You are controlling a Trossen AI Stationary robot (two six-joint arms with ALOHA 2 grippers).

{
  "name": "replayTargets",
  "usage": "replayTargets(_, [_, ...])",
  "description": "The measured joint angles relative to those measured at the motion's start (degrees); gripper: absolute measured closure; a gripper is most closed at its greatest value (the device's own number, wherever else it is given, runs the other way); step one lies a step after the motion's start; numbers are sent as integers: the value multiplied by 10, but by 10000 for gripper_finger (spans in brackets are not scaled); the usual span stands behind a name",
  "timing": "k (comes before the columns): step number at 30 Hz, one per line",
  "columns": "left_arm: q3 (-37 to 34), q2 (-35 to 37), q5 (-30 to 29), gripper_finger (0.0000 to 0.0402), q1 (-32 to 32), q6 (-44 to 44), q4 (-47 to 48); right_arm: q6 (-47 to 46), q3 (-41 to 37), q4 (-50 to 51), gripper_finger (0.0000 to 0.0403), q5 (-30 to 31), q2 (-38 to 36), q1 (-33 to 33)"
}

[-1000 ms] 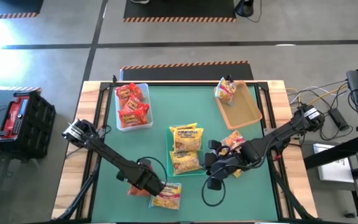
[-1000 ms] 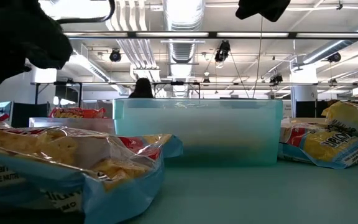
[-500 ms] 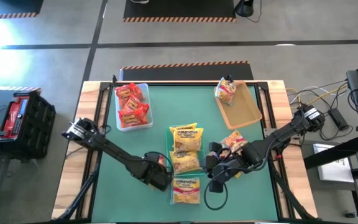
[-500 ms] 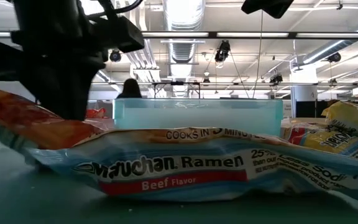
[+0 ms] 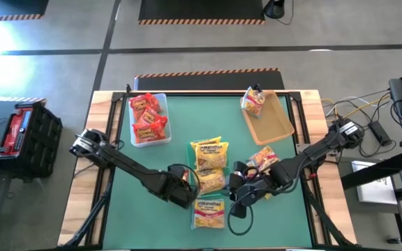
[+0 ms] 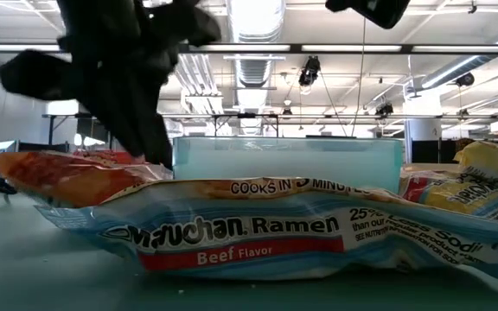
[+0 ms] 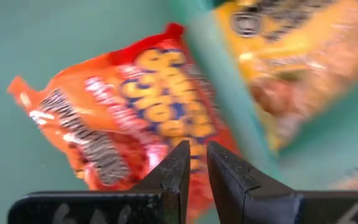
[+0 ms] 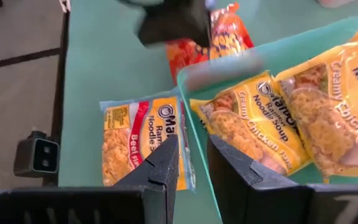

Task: Sort Maruchan noodles
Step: Adjust the orange noodle pack on the table, then adjust the blue bin on the table

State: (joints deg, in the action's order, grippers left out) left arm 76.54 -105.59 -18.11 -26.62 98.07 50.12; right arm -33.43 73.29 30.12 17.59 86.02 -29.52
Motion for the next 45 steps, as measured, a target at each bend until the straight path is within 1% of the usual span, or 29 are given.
replayTargets(7, [34,19,6,363,-5,-90,9,2,-23,1,330,-2,33,0])
replayTargets(11, [45,19,35,363,-10,-116,13,0,-29,-4,330,-35,51,1])
replayTargets(14, [45,19,52,363,-13,-118,14,5,-29,-5,330,-49,63,1])
replayTargets(19, [44,18,54,363,-16,-92,15,30,-30,-5,330,-58,92,1])
replayTargets(28, [44,18,55,363,-34,-37,14,94,-31,-7,330,-54,145,7])
replayTargets(33, [44,18,54,363,-50,-6,14,111,-31,-4,330,-8,160,19])
replayTargets(38, [44,17,51,363,-58,11,16,123,-31,-10,330,20,160,39])
replayTargets(40, [44,13,40,363,-58,18,19,137,-31,-16,330,33,159,48])
replayTargets(43, [43,3,19,363,-58,24,19,150,-31,-31,330,37,159,65])
replayTargets(45, [43,-6,15,363,-58,24,19,159,-31,-44,330,37,159,75])
